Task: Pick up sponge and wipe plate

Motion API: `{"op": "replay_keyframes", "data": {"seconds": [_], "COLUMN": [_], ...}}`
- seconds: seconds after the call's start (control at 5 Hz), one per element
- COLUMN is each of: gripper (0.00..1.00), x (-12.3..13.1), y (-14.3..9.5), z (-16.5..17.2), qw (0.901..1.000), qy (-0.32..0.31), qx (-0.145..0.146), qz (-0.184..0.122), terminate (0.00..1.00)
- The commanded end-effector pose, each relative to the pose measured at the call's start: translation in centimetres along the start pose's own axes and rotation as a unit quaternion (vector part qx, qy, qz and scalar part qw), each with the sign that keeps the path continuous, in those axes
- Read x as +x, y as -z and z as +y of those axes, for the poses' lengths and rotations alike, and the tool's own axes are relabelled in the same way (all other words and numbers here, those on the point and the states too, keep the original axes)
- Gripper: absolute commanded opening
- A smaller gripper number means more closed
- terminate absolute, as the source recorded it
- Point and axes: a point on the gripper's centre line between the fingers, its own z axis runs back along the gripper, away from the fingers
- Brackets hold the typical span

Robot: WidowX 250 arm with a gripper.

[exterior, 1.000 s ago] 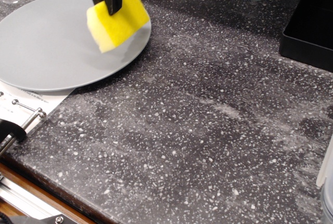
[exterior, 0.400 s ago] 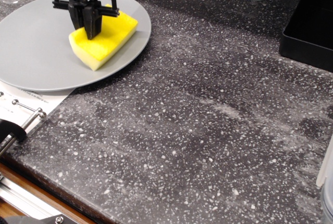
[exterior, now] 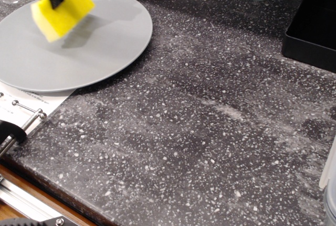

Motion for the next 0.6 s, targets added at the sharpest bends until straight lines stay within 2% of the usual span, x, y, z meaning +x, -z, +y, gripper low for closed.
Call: {"op": "replay_keyframes", "data": {"seconds": [0.0, 0.2, 0.4], "gripper": [0.0, 0.0, 0.0], "x": [1.8, 1.8, -0.6], "y": [-0.7, 0.0, -0.1], "z": [2.8, 3.2, 1.1], "qw": [0.9973, 0.996, 0.9989], "qy": [-0.043, -0.052, -0.018], "qx": [0.052, 0.066, 0.039], "qz": [-0.028, -0.029, -0.017], "terminate": [0.0, 0.0, 1.0]}}
